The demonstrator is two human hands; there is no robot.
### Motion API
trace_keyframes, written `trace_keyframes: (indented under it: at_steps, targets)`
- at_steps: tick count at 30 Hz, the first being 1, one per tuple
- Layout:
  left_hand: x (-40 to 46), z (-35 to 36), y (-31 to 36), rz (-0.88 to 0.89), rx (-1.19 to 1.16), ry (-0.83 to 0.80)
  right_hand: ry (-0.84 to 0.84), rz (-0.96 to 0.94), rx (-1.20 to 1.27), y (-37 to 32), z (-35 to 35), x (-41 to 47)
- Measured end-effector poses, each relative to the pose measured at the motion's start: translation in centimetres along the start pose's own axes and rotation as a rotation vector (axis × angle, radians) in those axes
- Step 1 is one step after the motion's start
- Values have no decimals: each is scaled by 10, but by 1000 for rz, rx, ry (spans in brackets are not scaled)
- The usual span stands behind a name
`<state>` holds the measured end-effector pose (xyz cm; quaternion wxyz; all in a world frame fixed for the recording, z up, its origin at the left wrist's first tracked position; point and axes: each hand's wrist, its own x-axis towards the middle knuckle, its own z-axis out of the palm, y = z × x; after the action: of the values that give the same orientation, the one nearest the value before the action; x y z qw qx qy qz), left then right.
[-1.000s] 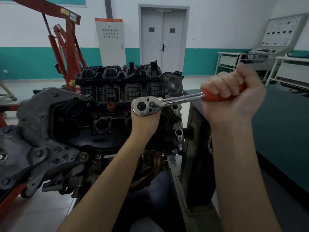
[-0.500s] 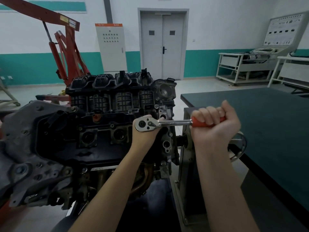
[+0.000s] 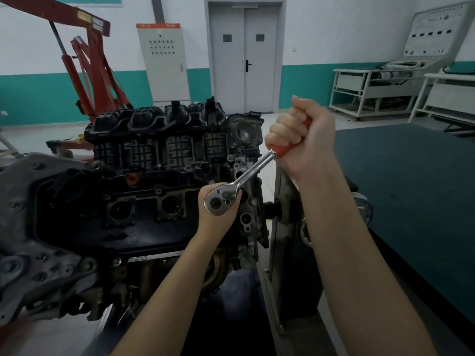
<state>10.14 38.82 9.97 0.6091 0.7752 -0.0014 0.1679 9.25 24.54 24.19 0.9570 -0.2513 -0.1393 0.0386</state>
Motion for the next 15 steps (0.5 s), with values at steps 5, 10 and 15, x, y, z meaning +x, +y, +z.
trace_keyframes:
  at_steps: [5,10,15]
  targets:
    - [3,-3,13,272,-68,89,60,-188,100,15,-20,-35]
    - [1,0,17,230,-174,142,94,-413,234,50,-42,-83]
    - [4,1,14,234,-147,150,7,-246,153,22,-32,-51]
